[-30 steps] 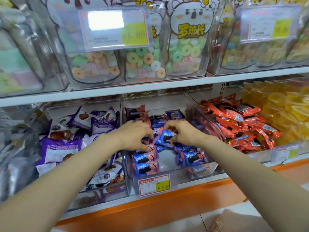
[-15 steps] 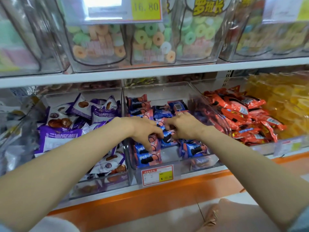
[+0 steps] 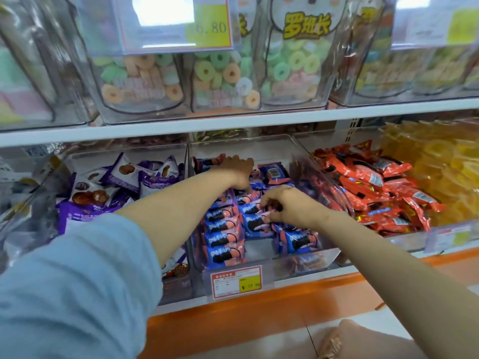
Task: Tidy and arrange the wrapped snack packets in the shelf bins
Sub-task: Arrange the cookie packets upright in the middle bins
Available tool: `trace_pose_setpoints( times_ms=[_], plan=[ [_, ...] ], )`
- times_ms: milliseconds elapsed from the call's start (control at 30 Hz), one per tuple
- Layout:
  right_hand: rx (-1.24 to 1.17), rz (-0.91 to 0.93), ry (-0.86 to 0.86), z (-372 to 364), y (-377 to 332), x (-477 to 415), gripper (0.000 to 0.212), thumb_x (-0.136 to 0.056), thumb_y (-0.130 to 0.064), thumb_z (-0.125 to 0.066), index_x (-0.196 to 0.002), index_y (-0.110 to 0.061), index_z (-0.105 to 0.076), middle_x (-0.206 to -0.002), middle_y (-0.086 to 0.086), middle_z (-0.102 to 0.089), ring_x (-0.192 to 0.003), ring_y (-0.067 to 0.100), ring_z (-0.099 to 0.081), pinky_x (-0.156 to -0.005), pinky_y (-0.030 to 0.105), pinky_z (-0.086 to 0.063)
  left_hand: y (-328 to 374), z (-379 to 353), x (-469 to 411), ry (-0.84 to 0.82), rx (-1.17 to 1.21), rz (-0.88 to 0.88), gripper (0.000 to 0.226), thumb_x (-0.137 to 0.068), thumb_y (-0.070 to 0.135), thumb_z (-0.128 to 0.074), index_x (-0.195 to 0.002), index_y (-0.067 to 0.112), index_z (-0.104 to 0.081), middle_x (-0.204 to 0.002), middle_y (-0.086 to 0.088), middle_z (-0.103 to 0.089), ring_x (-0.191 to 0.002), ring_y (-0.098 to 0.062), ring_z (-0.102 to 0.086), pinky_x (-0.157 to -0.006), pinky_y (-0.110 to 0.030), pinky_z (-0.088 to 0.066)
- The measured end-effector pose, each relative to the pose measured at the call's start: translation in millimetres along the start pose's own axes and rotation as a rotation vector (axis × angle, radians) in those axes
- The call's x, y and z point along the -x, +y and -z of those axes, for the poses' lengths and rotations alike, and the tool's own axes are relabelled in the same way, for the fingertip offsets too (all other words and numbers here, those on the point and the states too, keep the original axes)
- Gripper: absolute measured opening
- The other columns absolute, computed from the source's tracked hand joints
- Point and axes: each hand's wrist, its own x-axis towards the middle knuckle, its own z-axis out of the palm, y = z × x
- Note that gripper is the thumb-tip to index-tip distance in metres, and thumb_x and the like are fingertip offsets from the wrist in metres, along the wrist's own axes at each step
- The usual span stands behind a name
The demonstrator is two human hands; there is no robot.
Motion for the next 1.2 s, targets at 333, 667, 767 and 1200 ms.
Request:
trace_pose_setpoints(
  times_ms=[333, 667, 767, 1200],
  plan=[
    [-0.445, -0.226, 0.427, 40, -4, 10, 0.031, -0.085, -0.014, -0.067, -0.115, -0.011, -0.058, -0.095, 0.010, -0.064, -0.084, 0.021, -0.060, -0.081, 0.031, -0.050, -1, 26, 33, 0.270, 0.088, -0.176, 0.059, -0.074, 0.038, -0.074, -0.123, 0.015, -0.049, -0.122, -0.005, -0.051, -0.106, -0.025, -0.051, -0.082, -0.031, -0.043],
    [-0.676, -0.233, 0.062, 37, -22, 24, 0.026, -0.071, -0.002, -0.078, -0.090, -0.015, -0.066, -0.071, -0.001, -0.058, -0.062, 0.008, -0.051, -0.058, 0.011, -0.044, 3, 12, 100, 0.148, 0.205, -0.340, 0.066, -0.072, 0.044, -0.075, -0.122, 0.014, -0.044, -0.120, -0.001, -0.046, -0.106, -0.013, -0.043, -0.082, -0.023, -0.035],
    [-0.550, -0.210, 0.009, 31, -18, 25, 0.030, -0.068, 0.006, -0.078, -0.080, -0.017, -0.062, -0.071, -0.004, -0.056, -0.063, 0.009, -0.053, -0.061, 0.016, -0.045, -8, 8, 103, -0.049, 0.071, -0.303, 0.053, -0.076, 0.045, -0.072, -0.111, 0.013, -0.051, -0.105, 0.001, -0.049, -0.097, -0.015, -0.047, -0.074, -0.027, -0.036],
    [-0.081, 0.047, -0.081, -4, -12, 21, 0.033, -0.074, -0.007, -0.075, -0.104, -0.013, -0.062, -0.087, -0.003, -0.057, -0.079, 0.014, -0.049, -0.068, 0.023, -0.038, 2, -5, 97, -0.257, 0.227, -0.322, 0.039, -0.081, 0.023, -0.072, -0.112, 0.013, -0.050, -0.097, 0.008, -0.066, -0.072, -0.003, -0.054, -0.065, -0.017, -0.043]
  ],
)
